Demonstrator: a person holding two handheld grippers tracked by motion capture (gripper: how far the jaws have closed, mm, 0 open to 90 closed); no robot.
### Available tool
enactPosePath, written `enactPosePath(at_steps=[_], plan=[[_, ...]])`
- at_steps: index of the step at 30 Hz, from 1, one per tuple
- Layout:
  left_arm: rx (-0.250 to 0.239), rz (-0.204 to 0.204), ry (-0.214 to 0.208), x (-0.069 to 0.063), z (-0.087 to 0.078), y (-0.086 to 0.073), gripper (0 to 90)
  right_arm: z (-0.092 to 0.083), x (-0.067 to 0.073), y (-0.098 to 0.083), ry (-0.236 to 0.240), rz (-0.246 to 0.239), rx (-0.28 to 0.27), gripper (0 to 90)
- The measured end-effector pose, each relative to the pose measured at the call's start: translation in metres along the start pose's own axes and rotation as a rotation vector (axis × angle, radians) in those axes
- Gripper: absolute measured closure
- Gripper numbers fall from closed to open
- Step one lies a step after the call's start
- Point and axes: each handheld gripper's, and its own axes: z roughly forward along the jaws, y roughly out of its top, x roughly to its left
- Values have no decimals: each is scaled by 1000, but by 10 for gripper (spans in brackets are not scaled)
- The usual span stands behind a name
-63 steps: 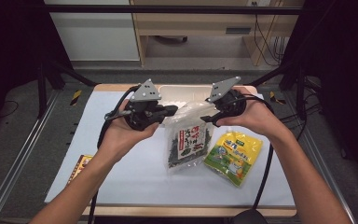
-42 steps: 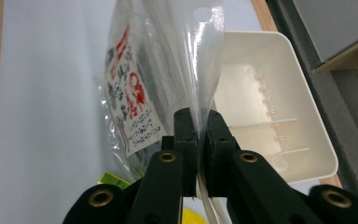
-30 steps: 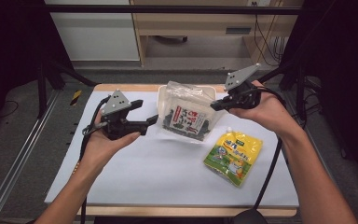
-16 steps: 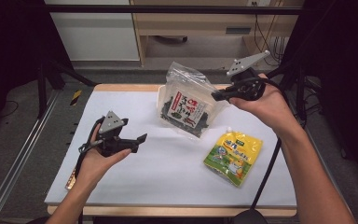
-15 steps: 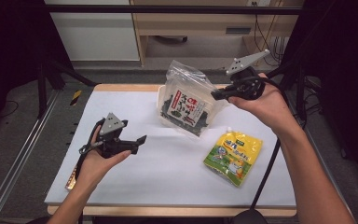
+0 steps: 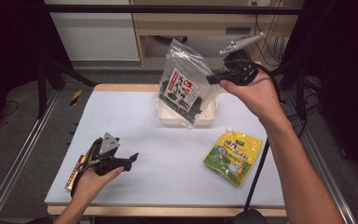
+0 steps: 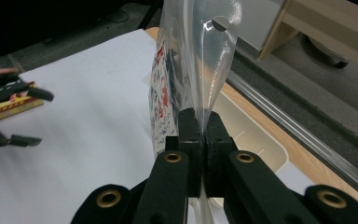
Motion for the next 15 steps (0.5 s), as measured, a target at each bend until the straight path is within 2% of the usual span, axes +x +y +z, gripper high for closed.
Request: enactPosePath(at_steps=[5,8,15], plan=[[4,27,-5,-3,-8,-4,87,7,-3,13,-58,32,2,889],[3,24,-5,-2,-11,-6,85,12,-7,19,-72,59,-4,889],[12,-7,-5,4,-11,-14,85,30,-25,24,-65,145,-7,889]])
